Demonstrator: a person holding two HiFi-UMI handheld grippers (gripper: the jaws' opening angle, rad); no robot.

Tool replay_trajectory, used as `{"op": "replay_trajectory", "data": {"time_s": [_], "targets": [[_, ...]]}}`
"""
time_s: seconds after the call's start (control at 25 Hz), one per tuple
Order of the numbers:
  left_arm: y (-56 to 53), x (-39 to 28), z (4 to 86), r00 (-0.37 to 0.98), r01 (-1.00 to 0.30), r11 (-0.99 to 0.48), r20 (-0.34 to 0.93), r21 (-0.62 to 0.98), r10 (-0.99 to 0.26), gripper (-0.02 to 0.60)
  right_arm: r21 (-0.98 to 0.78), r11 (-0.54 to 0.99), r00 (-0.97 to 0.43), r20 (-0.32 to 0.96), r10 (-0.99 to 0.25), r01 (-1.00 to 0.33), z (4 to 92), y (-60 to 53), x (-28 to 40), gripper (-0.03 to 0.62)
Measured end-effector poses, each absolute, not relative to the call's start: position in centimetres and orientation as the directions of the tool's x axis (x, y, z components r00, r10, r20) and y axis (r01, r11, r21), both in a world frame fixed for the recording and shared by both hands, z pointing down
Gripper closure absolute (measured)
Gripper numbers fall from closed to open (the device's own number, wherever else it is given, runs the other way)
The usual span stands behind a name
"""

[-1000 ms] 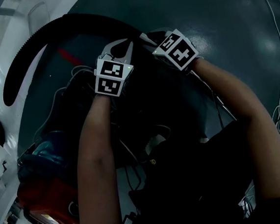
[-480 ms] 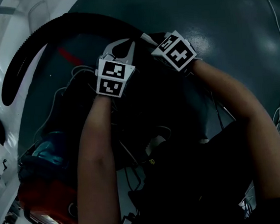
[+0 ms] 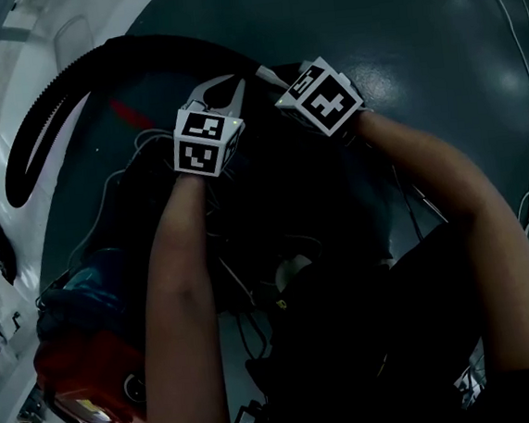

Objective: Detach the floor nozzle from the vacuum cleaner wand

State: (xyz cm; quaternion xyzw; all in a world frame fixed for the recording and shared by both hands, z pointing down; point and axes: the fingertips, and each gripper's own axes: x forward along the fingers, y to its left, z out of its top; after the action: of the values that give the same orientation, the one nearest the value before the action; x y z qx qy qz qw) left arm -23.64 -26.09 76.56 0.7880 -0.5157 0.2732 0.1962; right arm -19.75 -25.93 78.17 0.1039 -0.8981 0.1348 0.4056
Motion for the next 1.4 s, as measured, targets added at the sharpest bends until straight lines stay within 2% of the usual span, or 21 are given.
{"op": "replay_trajectory", "data": {"time_s": [0.2, 0.4, 0.52, 0.64, 0.88, 1.08, 1.4], "targets": [[-26.4, -23.5, 75.7, 0.349, -0.926, -0.363, 0.612, 0.107, -0.710, 0.574, -0.114, 0.946, -0.640, 0.760, -0.113, -0.302, 76.2, -25.7, -17.5, 0.424], [-26.9, -23.7, 71.8, 0.390, -0.916, -0.289, 0.454, 0.278, -0.801, 0.569, -0.073, 0.949, -0.658, 0.737, -0.157, -0.308, 73.3, -26.1, -15.1, 0.422], [-27.0, -22.5, 70.3, 0.429, -0.891, -0.304, 0.405, 0.338, -0.808, 0.501, -0.050, 0.948, -0.672, 0.717, -0.185, -0.315, 71.6, -26.5, -13.8, 0.422], [-27.6, -20.9, 68.6, 0.462, -0.873, -0.337, 0.376, 0.352, -0.803, 0.468, -0.036, 0.946, -0.680, 0.705, -0.204, -0.321, 70.4, -26.6, -13.1, 0.422], [-28.3, -19.0, 67.0, 0.416, -0.908, -0.329, 0.448, 0.261, -0.791, 0.459, 0.002, 0.942, -0.680, 0.692, -0.243, -0.335, 68.9, -26.8, -12.3, 0.422], [-28.6, -17.7, 65.7, 0.379, -0.922, -0.281, 0.480, 0.264, -0.791, 0.459, 0.027, 0.935, -0.680, 0.678, -0.277, -0.354, 67.4, -27.2, -11.1, 0.424], [-29.3, -13.7, 63.2, 0.412, -0.905, -0.285, 0.478, 0.316, -0.776, 0.451, 0.066, 0.923, -0.682, 0.654, -0.327, -0.380, 65.0, -27.8, -7.3, 0.424]]}}
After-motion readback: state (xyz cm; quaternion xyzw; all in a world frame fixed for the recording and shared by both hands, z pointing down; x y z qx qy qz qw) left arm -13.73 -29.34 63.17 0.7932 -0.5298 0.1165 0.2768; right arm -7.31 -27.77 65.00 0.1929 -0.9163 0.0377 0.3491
